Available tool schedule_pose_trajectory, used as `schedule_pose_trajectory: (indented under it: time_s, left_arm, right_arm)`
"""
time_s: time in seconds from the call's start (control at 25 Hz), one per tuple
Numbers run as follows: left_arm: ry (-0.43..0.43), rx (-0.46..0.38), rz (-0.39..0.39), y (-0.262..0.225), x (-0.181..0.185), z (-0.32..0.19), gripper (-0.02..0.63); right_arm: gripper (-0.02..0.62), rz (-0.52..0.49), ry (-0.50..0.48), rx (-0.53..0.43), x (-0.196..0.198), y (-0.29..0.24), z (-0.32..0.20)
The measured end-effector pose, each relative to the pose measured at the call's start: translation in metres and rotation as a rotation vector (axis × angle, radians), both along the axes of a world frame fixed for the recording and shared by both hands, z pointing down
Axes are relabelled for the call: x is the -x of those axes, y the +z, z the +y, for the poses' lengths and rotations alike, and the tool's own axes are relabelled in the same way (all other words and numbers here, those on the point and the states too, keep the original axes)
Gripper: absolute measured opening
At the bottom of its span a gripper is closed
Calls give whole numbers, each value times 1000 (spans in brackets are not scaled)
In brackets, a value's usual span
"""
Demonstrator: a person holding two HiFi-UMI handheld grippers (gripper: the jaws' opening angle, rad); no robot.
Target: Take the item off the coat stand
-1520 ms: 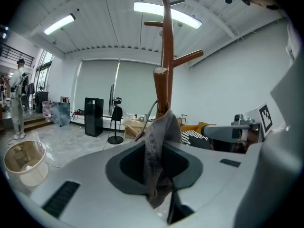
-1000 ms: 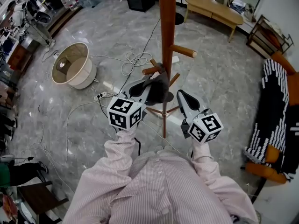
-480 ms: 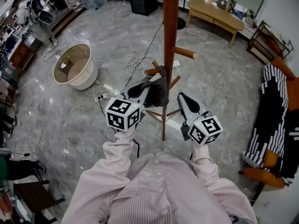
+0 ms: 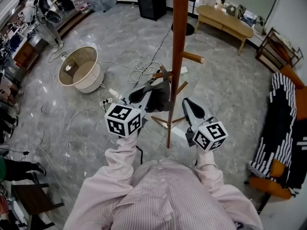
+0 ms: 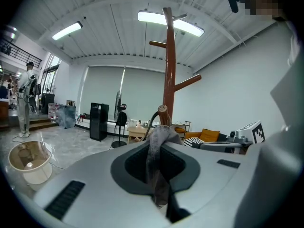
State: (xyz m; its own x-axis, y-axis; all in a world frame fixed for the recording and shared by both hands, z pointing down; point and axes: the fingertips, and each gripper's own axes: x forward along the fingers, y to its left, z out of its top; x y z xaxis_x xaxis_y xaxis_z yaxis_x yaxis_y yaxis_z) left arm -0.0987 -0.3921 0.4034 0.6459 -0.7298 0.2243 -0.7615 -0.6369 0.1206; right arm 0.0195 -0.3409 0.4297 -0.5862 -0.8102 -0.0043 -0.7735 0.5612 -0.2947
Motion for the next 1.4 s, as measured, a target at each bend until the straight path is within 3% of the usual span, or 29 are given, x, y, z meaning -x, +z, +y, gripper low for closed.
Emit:
schedule_pose_trajectory:
  time_s: [0.8,1.4]
  left_arm:
    - [-112,-45,89,-18,39,27,15]
    - [-224,-46,116,11,81,65,15]
  right_arm:
    - [5,-1,-70,7,21,1,5]
    - [5,28,-103,-10,27,-3,8]
